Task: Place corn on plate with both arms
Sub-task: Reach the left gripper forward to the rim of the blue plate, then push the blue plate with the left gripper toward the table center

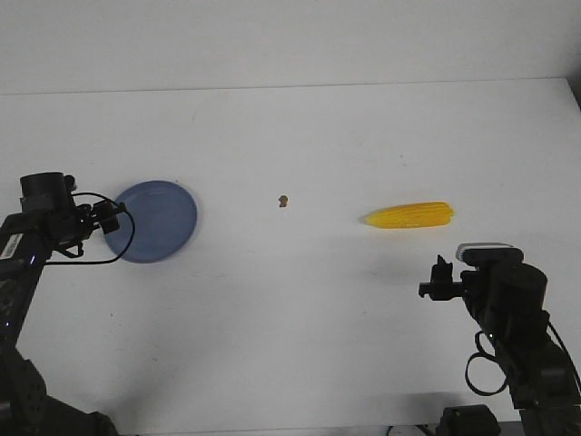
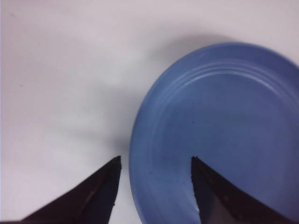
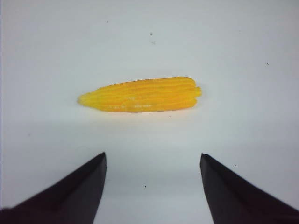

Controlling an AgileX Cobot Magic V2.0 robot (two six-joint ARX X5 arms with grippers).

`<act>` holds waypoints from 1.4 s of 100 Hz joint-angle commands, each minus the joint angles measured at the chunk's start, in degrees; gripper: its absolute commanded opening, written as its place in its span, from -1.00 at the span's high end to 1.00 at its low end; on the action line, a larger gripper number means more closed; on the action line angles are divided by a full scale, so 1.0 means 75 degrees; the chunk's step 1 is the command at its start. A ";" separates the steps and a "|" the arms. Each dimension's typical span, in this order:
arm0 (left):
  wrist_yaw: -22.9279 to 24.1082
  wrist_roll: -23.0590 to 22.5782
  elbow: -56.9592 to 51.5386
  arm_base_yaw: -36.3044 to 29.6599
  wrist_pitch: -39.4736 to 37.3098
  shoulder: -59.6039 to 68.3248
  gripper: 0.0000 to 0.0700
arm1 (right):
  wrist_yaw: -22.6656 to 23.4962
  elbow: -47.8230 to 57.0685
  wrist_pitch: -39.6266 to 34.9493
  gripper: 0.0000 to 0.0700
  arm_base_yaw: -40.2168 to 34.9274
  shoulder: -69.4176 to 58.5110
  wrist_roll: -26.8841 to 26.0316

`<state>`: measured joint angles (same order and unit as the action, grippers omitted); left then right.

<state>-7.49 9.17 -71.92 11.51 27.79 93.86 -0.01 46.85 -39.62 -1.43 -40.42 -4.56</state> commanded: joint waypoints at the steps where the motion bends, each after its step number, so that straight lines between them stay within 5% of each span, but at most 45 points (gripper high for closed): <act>1: -0.0041 0.0050 -0.0149 0.0044 -0.0090 0.0239 0.12 | 0.0006 0.0137 0.0073 -0.22 0.0000 -0.0012 -0.0055; 95: -0.0041 0.0105 -0.0149 0.0152 -0.0595 0.1378 0.13 | 0.0006 0.0137 0.0076 -0.22 0.0000 -0.0017 -0.0055; 104: -0.0041 0.0105 -0.0149 0.0152 -0.0612 0.1378 0.21 | 0.0006 0.0137 0.0076 -0.22 0.0000 -0.0017 -0.0055; 114: -0.0041 0.0102 -0.0146 0.0149 -0.0609 0.1384 0.53 | 0.0006 0.0137 0.0076 -0.22 0.0000 -0.0017 -0.0055; 126: -0.0041 0.0102 -0.0146 0.0149 -0.0612 0.1399 0.54 | 0.0003 0.0137 0.0076 -0.22 0.0000 -0.0017 -0.0055; 134: -0.0047 0.0102 -0.0146 0.0149 -0.0609 0.1405 0.94 | 0.0003 0.0137 0.0076 -0.22 0.0000 -0.0017 -0.0055; 140: -0.0160 0.0102 -0.0146 0.0149 -0.0638 0.1405 0.99 | 0.0003 0.0137 0.0076 -0.22 0.0000 -0.0017 -0.0055</act>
<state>-7.92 9.82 -71.94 12.36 23.14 103.09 -0.01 46.85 -39.62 -1.43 -40.42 -4.56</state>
